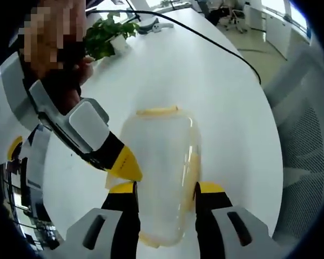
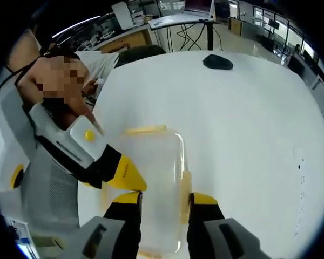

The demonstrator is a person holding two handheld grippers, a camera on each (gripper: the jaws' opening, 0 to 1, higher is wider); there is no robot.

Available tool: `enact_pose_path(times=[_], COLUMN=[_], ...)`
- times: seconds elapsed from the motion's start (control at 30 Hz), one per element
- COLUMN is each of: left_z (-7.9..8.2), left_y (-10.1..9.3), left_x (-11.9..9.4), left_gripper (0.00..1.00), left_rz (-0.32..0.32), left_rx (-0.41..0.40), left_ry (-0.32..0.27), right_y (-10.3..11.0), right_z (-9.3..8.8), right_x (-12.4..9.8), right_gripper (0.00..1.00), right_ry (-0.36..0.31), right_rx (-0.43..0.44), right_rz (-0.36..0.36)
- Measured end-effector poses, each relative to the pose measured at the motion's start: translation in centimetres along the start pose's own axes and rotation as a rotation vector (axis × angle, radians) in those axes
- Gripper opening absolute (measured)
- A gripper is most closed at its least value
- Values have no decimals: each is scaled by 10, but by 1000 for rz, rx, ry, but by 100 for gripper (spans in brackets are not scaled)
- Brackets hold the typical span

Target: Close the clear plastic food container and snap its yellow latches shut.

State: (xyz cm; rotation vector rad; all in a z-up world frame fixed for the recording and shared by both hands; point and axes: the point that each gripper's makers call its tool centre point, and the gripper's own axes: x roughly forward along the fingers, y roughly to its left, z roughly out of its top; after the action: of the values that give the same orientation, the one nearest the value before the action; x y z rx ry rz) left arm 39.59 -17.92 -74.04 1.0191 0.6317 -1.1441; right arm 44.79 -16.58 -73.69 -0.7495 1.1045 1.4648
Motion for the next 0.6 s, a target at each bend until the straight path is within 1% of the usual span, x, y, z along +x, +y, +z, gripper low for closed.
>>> enact_pose_path(times=[0.1,0.2,0.23,0.27,0.3,0.37,0.6], left_z=[-1,-1,-3,-1,-1,-1,0], left_y=[1,1,0,2,2,2,1], left_x=[0,0,0,0,0,0,-1], left_gripper=[36,36,36,36,36,36,37], left_rz=[3,0,1,6,4,4,6], left_rx=[-1,-2,-15,-3,-5,-5,-2], left_ry=[19,7,13,7,8,2,-3], right_y=[0,0,10,7,6,5,2], right_z=[-1,-1,-3,-3,-5,-4,-4], right_x=[0,2,7,8,10,9,5], right_gripper=[31,30,29,29,29,30,31], right_ry=[8,26,36,49,67,70,38], right_rx=[9,17,54,33,9,12,20], right_rz=[26,57,101,86,97,100,99])
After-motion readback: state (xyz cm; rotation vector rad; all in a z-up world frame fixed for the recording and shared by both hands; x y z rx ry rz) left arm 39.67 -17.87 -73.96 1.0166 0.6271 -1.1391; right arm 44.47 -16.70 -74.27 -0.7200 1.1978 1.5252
